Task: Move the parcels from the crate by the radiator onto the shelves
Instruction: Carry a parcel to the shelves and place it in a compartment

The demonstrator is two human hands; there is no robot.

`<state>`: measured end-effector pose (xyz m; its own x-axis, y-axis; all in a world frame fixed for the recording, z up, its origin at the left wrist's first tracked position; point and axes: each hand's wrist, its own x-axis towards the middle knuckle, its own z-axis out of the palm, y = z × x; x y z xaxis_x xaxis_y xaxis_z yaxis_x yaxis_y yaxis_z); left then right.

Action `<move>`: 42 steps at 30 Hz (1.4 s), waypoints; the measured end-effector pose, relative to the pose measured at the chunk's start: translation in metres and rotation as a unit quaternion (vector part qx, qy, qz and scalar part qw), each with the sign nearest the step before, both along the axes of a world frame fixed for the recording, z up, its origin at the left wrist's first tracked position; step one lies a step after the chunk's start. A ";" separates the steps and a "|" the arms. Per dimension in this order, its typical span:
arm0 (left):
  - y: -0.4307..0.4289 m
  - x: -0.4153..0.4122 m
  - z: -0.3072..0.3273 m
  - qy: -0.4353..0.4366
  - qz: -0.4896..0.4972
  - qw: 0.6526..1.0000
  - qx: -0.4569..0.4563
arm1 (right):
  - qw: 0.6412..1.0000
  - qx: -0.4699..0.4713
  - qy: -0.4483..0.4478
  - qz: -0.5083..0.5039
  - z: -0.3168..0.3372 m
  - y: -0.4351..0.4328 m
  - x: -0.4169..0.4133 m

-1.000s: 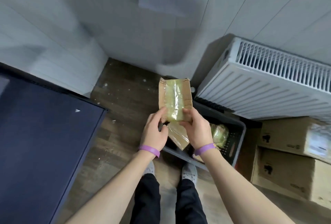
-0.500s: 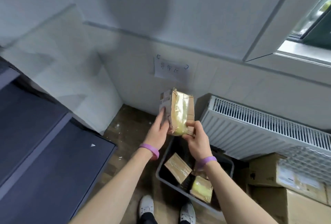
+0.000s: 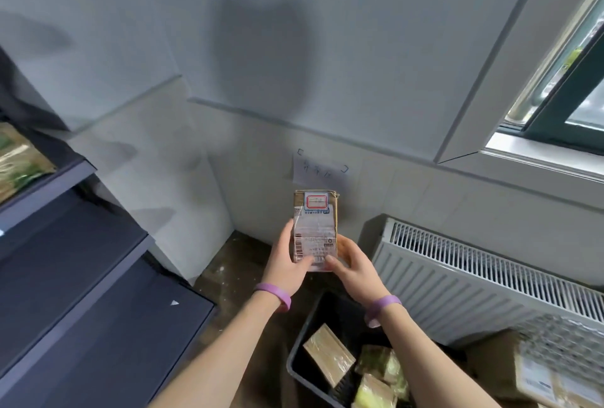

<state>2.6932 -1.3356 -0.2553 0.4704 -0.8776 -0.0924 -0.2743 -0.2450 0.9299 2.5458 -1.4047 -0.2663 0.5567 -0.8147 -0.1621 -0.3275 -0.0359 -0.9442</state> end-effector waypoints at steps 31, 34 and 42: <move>0.297 0.073 0.156 -0.172 0.382 0.905 -0.074 | 0.828 -0.319 -0.181 0.423 0.145 0.209 0.204; 0.355 0.082 0.171 -0.194 0.408 0.888 -0.086 | 0.793 -0.381 -0.225 0.418 0.162 0.262 0.225; 0.541 0.118 0.202 -0.244 0.478 0.838 -0.100 | 0.732 -0.413 -0.291 0.457 0.197 0.450 0.288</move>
